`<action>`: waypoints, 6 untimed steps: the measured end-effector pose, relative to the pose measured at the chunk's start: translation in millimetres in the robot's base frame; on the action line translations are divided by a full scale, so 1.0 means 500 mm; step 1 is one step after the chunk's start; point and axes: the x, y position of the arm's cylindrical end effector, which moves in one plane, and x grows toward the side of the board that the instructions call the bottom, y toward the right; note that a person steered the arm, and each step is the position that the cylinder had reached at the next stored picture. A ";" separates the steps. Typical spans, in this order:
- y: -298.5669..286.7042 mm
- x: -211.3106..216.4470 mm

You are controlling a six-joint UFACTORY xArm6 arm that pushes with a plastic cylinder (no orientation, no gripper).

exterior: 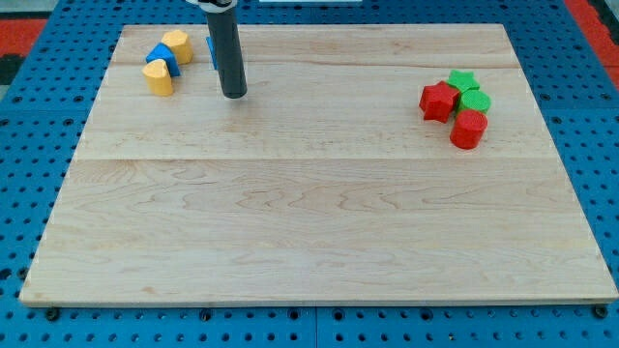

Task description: Move your arm to the yellow heart

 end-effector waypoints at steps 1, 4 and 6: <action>0.001 0.000; -0.024 0.127; -0.203 0.070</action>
